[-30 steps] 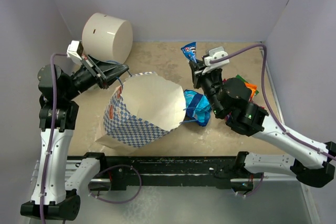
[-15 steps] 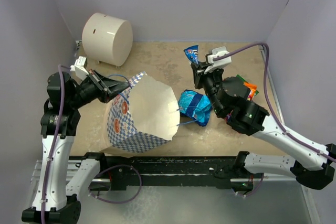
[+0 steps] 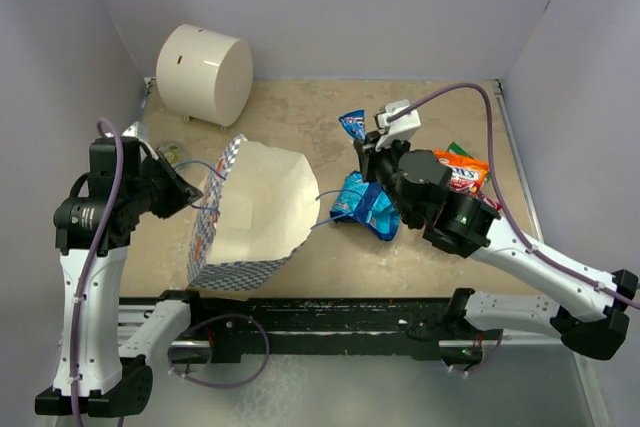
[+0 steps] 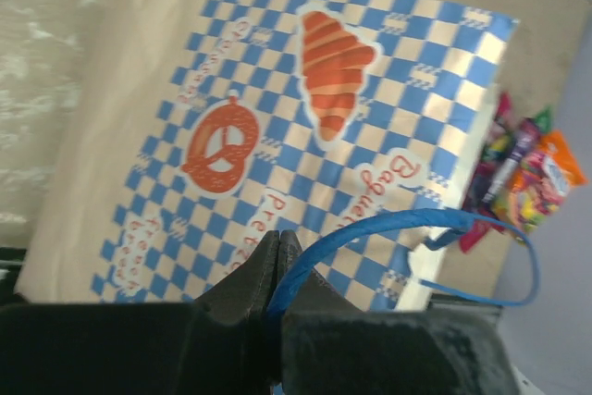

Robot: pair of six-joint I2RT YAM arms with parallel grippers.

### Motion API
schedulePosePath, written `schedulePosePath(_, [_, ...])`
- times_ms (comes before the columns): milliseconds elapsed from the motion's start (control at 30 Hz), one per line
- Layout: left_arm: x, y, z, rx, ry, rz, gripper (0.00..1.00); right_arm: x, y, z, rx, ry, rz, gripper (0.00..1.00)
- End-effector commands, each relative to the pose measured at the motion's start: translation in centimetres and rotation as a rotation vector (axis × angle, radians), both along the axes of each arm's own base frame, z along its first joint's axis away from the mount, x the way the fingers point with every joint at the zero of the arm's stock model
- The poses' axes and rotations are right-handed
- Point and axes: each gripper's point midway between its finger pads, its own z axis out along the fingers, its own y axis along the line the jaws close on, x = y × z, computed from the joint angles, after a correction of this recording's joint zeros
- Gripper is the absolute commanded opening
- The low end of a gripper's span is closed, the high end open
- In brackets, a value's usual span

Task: Take the snacks out of the paper bag
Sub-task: Place the snack at the center of the board.

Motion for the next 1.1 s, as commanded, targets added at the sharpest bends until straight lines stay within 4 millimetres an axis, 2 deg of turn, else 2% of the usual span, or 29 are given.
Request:
schedulePosePath(0, [-2.1, 4.9, -1.9, 0.272, 0.062, 0.097, 0.00, 0.3, 0.5, -3.0, 0.017, 0.103, -0.002, 0.00])
schedulePosePath(133, [-2.8, 7.2, -2.2, 0.366, 0.104, 0.180, 0.01, 0.6, 0.0, -7.1, -0.025, 0.223, -0.023, 0.00])
schedulePosePath(267, [-4.0, 9.5, -1.9, 0.447, 0.132, 0.296, 0.04, 0.8, -1.5, -10.8, -0.066, 0.327, -0.055, 0.00])
schedulePosePath(367, [-4.4, 10.1, -2.1, 0.459, 0.140, 0.337, 0.09, 0.5, -2.6, -13.5, -0.100, 0.385, -0.078, 0.00])
schedulePosePath(467, [-4.9, 10.8, -2.5, 0.476, 0.162, 0.380, 0.10, 0.0, -3.7, -17.1, -0.118, 0.461, -0.091, 0.00])
schedulePosePath(533, [-5.3, 11.3, -2.6, 0.488, 0.172, 0.414, 0.14, -0.2, -3.8, -18.6, -0.122, 0.478, -0.079, 0.00])
schedulePosePath(667, [-5.8, 11.9, -1.1, 0.492, 0.132, 0.467, 0.27, 0.1, -3.7, -20.7, -0.148, 0.487, -0.072, 0.00])
schedulePosePath(833, [-6.2, 12.2, 1.2, 0.473, 0.045, 0.510, 0.32, 1.2, -3.6, -23.2, -0.199, 0.495, -0.082, 0.00])
schedulePosePath(900, [-6.4, 12.5, 1.6, 0.481, 0.027, 0.523, 0.33, 1.7, -3.7, -23.7, -0.215, 0.495, -0.090, 0.00])
schedulePosePath(1000, [-6.6, 13.3, 1.2, 0.529, 0.043, 0.541, 0.31, 2.2, -3.6, -24.1, -0.221, 0.498, -0.094, 0.00])
schedulePosePath(1067, [-6.3, 13.3, 0.6, 0.543, 0.056, 0.526, 0.24, 2.3, -3.3, -24.0, -0.215, 0.502, -0.083, 0.00])
